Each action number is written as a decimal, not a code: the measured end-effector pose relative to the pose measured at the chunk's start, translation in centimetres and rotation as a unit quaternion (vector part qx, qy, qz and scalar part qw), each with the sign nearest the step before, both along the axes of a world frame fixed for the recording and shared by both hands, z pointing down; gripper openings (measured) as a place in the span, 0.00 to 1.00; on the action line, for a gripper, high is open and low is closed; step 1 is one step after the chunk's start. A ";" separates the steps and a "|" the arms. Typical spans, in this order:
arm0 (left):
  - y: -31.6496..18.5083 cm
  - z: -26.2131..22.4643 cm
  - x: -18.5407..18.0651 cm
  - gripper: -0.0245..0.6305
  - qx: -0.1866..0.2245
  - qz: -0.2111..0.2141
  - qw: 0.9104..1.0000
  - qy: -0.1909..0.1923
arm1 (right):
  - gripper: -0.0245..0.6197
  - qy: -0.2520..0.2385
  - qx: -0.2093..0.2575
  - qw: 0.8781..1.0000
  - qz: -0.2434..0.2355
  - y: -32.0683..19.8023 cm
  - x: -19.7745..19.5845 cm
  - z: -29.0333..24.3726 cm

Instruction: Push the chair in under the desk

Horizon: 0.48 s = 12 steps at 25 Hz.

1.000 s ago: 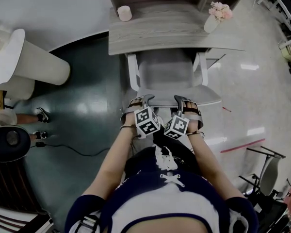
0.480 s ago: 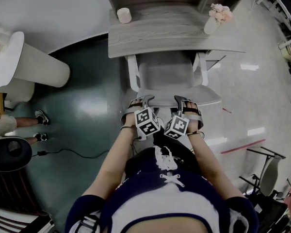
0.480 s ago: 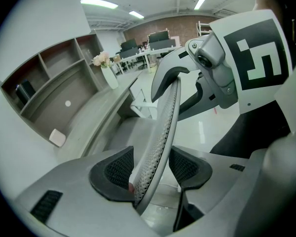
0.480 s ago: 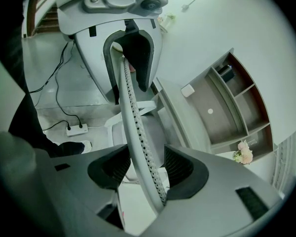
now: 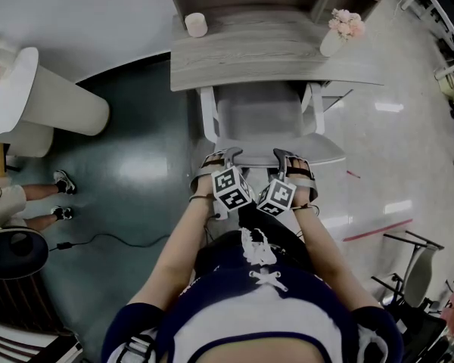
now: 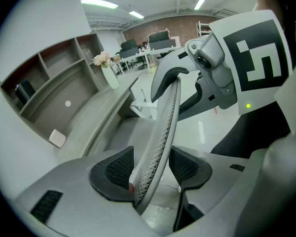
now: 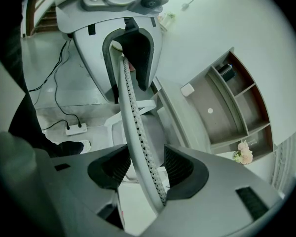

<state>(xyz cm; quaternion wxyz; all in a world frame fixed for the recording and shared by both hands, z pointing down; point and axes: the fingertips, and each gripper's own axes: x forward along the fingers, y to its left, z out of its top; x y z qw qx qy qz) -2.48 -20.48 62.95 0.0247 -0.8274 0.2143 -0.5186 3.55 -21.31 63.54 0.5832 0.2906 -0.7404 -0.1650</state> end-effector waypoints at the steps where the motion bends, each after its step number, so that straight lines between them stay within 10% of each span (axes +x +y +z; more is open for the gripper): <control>1: 0.0 0.0 0.0 0.38 0.000 0.000 1.000 0.000 | 0.33 0.002 0.002 1.000 0.000 -0.1 0.0 0.0; 12: -1.0 0.0 0.0 0.38 0.004 0.001 1.000 0.000 | 0.33 0.008 0.007 1.000 0.004 -1.1 0.1 -0.1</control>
